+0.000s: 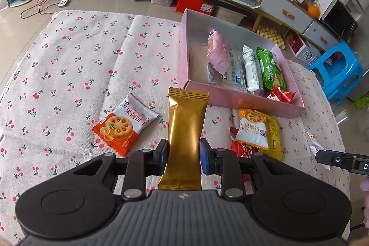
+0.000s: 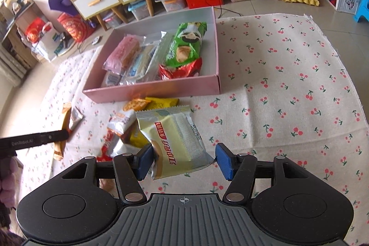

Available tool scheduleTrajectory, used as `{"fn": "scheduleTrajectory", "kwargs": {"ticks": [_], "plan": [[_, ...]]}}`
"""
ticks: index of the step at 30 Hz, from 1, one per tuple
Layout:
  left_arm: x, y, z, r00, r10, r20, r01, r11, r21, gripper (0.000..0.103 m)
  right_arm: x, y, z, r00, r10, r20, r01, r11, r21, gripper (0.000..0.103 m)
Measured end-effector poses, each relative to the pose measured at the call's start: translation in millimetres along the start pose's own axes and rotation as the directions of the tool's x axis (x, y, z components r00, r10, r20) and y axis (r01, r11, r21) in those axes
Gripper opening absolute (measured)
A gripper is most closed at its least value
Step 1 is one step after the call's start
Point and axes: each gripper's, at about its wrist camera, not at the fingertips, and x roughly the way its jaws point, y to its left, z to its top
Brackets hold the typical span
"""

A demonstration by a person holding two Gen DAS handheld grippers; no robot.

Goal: Organize snacks
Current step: 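Carry the gold cake and white-yellow pack into the pink box and open both tools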

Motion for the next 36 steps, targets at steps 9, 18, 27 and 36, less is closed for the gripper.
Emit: {"fn": "scheduleTrajectory", "kwargs": {"ticks": [9,18,27,36], "plan": [[17,-28,36,0.999,-0.031,0.037,0.031,0.999,0.009,0.026,14,-1,23,0.998,0.016,0.069,-0.027,0.988,0.151,0.058],[61,-59,69,0.993,-0.108,0.047,0.108,0.994,0.01,0.026,32,-15,63,0.993,-0.014,0.121,-0.018,0.966,0.258,0.058],[95,-56,81,0.983,-0.17,0.075,0.17,0.985,0.004,0.026,65,0,113,0.989,-0.07,0.132,0.049,0.987,0.155,0.058],[96,-45,84,0.983,-0.137,0.124,0.139,0.99,-0.006,0.026,100,28,142,0.988,-0.073,0.133,0.067,0.997,0.049,0.059]]}}
